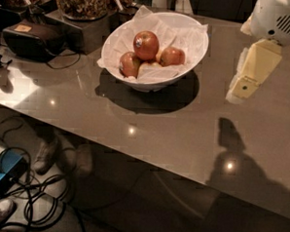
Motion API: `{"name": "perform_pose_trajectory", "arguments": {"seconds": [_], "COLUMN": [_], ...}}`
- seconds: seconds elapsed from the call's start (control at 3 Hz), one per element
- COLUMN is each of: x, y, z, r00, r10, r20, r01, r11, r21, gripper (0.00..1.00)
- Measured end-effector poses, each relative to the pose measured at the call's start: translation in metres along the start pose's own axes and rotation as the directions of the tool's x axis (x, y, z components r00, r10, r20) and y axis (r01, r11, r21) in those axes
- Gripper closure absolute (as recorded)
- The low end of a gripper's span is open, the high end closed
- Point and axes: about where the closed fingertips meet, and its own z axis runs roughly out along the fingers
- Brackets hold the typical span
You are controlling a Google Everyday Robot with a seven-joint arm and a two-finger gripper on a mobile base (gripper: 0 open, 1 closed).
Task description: Pick apple from white bowl
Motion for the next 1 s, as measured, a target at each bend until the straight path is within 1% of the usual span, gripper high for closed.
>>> {"name": "perform_pose_trajectory", "arguments": {"seconds": [0.33,0.67,1.0], "x": [0.0,-0.029,-0.071], "y": [0.0,-0.016,-0.036], "z": [0.0,0.006,0.014], "r00": [1.0,1.0,0.998], "r10": [0.0,-0.008,-0.06], "r20": [0.0,0.018,0.033], "r01": [0.0,0.009,0.061], "r11": [1.0,0.9998,0.9976], "r21": [0.0,-0.019,-0.034], "gripper": [0.0,0.0,0.0]}}
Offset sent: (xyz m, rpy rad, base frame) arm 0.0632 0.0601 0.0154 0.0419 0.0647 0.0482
